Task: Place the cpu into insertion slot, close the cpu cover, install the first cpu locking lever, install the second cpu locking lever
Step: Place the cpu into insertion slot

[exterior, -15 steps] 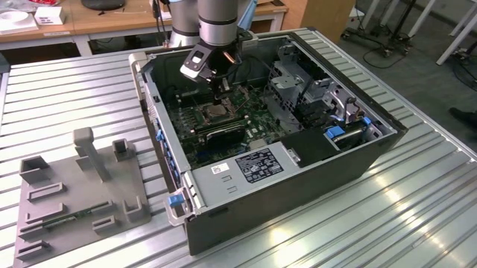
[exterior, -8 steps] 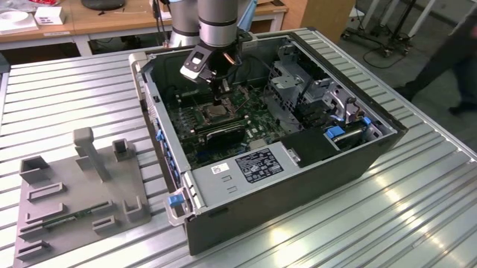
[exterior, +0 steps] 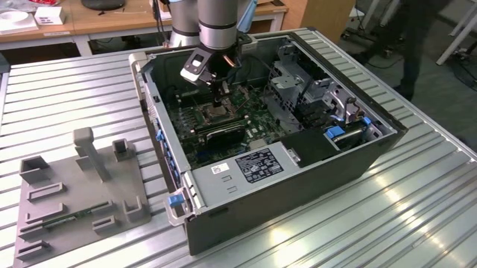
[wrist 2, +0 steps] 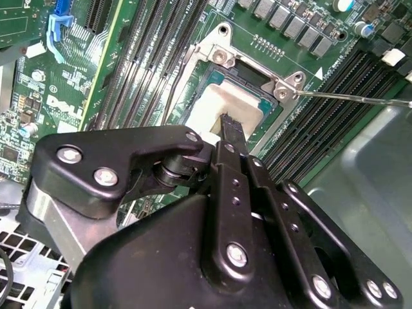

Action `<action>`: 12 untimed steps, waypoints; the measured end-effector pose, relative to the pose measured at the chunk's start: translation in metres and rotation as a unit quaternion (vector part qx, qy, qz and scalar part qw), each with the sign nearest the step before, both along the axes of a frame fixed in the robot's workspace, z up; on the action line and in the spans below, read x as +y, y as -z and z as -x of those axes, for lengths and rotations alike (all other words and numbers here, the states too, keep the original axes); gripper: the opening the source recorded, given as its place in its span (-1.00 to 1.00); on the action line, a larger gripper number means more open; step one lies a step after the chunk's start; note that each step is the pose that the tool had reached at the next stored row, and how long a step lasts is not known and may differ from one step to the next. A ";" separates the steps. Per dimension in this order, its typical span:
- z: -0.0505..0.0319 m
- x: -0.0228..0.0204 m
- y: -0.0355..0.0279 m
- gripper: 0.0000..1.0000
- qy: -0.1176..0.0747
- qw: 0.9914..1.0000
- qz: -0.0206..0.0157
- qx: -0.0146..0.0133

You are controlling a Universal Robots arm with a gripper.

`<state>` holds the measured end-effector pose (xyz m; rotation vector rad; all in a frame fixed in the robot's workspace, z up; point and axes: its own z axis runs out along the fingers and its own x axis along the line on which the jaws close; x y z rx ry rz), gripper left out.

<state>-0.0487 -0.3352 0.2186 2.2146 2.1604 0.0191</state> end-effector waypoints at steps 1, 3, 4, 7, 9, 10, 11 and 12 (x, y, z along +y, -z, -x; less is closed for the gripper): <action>0.0000 0.0000 0.0000 -0.79 0.000 1.000 0.000 0.000; -0.0001 0.0001 0.0007 -0.79 0.000 1.000 0.000 0.000; -0.0001 0.0001 0.0013 -0.79 0.000 1.000 0.000 0.000; 0.0000 0.0001 0.0036 -0.79 0.000 1.000 0.000 0.000; 0.0000 0.0000 0.0056 -0.79 0.000 1.000 0.000 0.000; 0.0000 0.0000 0.0066 -0.79 0.000 1.000 0.000 0.000; 0.0000 0.0000 0.0076 -0.79 0.000 1.000 0.000 0.000; 0.0000 0.0000 0.0088 -0.79 0.000 1.000 0.000 0.000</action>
